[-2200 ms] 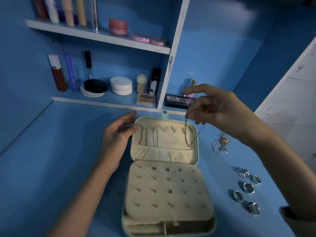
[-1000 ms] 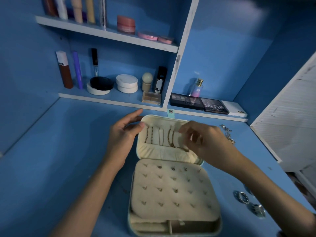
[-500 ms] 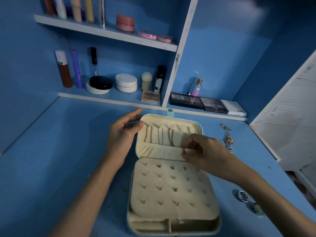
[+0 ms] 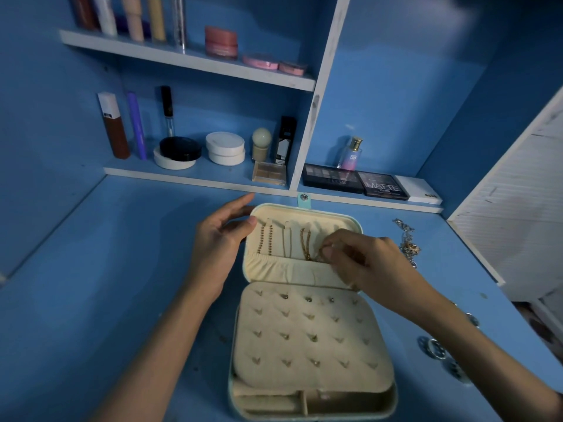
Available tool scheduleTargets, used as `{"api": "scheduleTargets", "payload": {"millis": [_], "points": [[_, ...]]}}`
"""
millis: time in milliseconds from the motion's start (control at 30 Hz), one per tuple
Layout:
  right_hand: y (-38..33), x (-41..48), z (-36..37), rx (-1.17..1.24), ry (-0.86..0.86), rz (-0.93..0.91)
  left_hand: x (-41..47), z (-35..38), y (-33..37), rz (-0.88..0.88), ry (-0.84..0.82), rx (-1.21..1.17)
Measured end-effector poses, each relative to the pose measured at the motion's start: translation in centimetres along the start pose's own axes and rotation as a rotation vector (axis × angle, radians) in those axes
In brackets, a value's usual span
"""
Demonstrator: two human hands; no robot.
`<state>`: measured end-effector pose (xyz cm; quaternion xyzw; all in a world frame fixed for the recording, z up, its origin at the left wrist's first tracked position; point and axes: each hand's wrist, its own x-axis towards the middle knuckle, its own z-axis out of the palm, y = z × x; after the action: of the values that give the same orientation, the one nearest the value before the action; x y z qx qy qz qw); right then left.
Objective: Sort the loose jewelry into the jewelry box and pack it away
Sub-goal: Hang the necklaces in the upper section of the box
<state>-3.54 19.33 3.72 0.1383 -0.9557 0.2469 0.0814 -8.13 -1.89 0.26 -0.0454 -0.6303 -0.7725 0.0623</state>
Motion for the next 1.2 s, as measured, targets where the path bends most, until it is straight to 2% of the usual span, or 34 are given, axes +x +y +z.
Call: {"api": "scheduleTargets", "payload": {"millis": [300, 667, 1200], "points": [[-0.7, 0.0, -0.1, -0.232, -0.086, -0.064, 0.1, 0.0, -0.1, -0.003, 0.006, 0.014], [-0.7, 0.1, -0.7, -0.257, -0.206, -0.073, 0.0, 0.0, -0.1, 0.001, 0.012, 0.002], [-0.7, -0.2, -1.1, -0.052, -0.294, 0.014, 0.1, 0.0, -0.2, -0.002, 0.012, -0.001]]}}
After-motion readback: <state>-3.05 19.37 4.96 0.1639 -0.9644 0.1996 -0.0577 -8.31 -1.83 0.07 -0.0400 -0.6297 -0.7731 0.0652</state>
